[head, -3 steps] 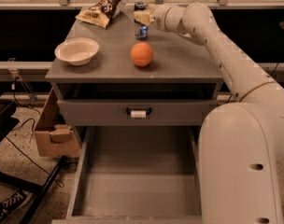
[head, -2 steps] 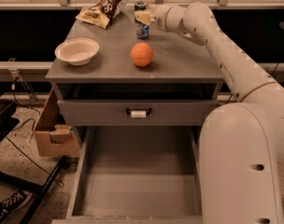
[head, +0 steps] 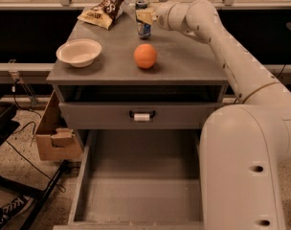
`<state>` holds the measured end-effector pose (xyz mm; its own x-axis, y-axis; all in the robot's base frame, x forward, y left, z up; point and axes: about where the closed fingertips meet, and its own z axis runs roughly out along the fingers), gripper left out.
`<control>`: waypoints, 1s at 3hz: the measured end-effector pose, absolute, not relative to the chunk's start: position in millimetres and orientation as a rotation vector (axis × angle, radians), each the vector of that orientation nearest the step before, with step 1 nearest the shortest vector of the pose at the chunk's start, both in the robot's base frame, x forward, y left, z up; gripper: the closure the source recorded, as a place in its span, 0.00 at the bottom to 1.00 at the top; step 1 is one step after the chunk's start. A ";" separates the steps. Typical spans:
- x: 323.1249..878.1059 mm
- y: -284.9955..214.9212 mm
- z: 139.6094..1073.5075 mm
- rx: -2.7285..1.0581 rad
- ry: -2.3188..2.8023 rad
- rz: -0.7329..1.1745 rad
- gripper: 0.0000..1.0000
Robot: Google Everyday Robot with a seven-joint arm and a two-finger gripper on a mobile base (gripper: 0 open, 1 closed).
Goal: Place redbull can into middle drawer
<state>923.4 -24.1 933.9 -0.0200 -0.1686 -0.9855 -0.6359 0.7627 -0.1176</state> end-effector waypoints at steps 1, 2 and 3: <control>919.1 -10.7 964.4 -0.736 1.562 0.435 1.00; 889.4 -17.8 1012.6 -0.791 1.541 0.462 1.00; 839.5 -42.4 1066.4 -0.808 1.542 0.452 1.00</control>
Offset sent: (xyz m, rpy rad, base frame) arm -0.0970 -0.0105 0.1575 -0.0670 -0.0141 0.1934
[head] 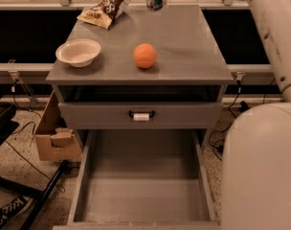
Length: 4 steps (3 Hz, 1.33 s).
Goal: Place redbull can into middle drawer
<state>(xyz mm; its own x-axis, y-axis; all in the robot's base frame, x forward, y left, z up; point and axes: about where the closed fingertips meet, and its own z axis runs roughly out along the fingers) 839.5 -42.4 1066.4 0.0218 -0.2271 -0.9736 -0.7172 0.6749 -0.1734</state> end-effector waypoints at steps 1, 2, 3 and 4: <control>776.7 -82.6 1112.0 -0.774 1.570 0.407 1.00; 696.5 -120.1 1120.4 -0.799 1.647 0.375 1.00; 620.9 -161.0 1079.9 -0.845 1.776 0.388 1.00; 565.5 -195.0 1036.2 -0.838 1.851 0.414 1.00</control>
Offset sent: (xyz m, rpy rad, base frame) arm -0.2749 -0.1414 0.0152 -0.2210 0.2411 -0.0502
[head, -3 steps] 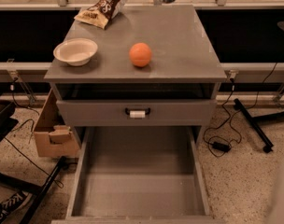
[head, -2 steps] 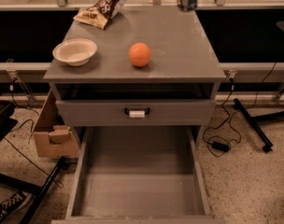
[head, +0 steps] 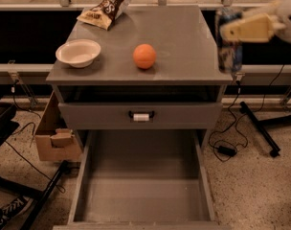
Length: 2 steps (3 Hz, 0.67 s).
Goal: Place redbull can into middle drawer
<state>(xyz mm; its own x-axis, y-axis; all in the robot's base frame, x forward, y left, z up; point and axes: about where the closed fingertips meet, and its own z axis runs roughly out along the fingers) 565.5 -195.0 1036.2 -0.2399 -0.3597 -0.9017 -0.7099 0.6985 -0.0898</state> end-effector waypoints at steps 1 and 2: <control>534.9 -222.7 980.0 -0.785 1.862 0.468 1.00; 522.0 -239.2 928.0 -0.694 1.826 0.533 1.00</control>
Offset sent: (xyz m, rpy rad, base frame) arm -0.0473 -0.0628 -0.1804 0.3395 -0.1183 -0.0887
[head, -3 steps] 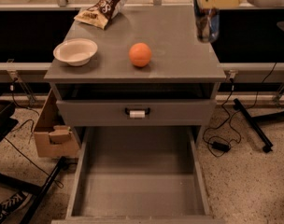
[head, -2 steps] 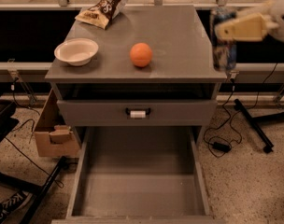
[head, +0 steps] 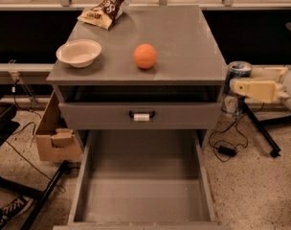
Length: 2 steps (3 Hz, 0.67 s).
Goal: Place redbull can into middle drawer
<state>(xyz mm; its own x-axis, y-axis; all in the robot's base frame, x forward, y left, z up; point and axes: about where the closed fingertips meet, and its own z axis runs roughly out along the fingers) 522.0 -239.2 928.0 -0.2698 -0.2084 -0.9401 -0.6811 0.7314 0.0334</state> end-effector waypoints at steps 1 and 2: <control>534.7 -253.5 887.5 -0.516 1.697 0.614 1.00; 559.5 -246.5 860.9 -0.428 1.516 0.660 1.00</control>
Offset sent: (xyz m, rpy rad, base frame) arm 0.0552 -0.0061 -0.0837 0.4032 -0.4041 -0.0936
